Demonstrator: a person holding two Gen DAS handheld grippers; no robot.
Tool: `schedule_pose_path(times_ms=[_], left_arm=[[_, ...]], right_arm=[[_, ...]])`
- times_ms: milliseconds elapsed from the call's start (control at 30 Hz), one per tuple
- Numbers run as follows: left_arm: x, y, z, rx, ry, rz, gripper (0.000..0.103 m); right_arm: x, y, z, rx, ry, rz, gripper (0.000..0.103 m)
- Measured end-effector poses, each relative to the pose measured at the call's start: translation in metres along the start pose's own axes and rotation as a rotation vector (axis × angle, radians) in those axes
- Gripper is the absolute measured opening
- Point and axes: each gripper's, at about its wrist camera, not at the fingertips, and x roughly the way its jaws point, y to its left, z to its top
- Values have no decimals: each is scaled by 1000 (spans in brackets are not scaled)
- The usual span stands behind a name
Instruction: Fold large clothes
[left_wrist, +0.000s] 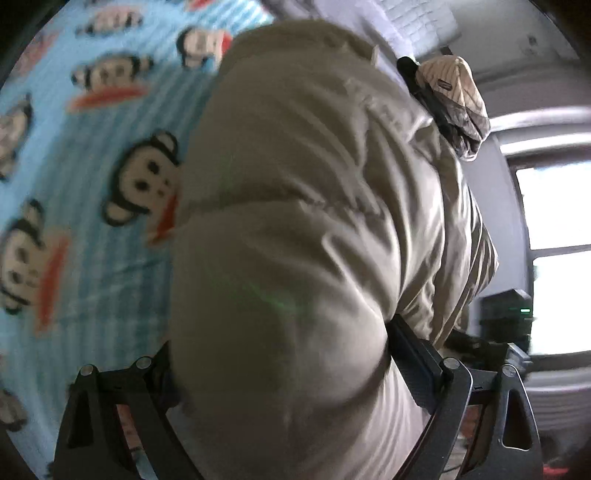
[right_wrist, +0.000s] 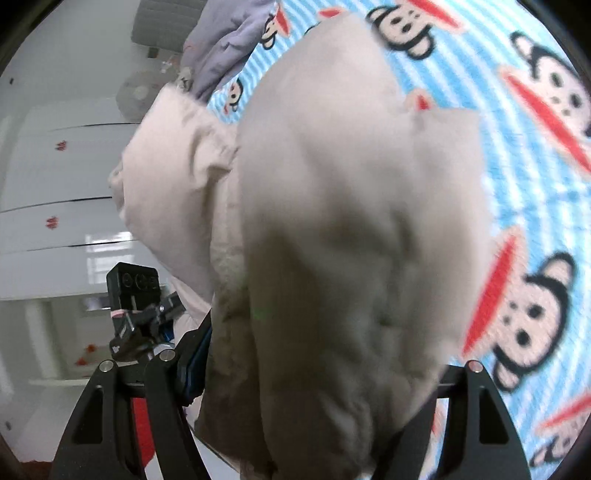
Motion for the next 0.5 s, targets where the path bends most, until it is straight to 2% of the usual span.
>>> schedule_pose_path(times_ms=[67, 133, 200, 267, 300, 333, 400, 433, 467, 500], left_arm=[[-20, -10, -3, 59, -43, 78, 94], [-42, -20, -2, 119, -101, 121, 94], [-58, -32, 8, 169, -177, 157, 94], [-67, -40, 28, 201, -223, 161, 94], [-66, -48, 36, 220, -238, 168, 94], [-61, -56, 44, 233, -239, 180, 94], [-42, -72, 58, 243, -227, 206, 94], [-35, -74, 60, 248, -218, 227, 94], [-21, -81, 65, 257, -203, 267, 94], [-11, -86, 68, 268, -197, 300, 94]], right_arm=[[-28, 4, -9, -21, -65, -73, 76], [-57, 8, -21, -34, -136, -98, 76], [-88, 13, -20, -60, -185, -62, 73], [-101, 23, -19, -93, -187, 26, 69], [-108, 21, -29, -103, -179, 52, 69], [-103, 27, -25, -115, -167, 60, 69], [-73, 46, -6, -127, -137, -31, 68], [-55, 45, -10, -115, -118, -65, 67], [-37, 49, -11, -93, -93, -80, 55], [-27, 45, -8, -66, -68, -92, 20]])
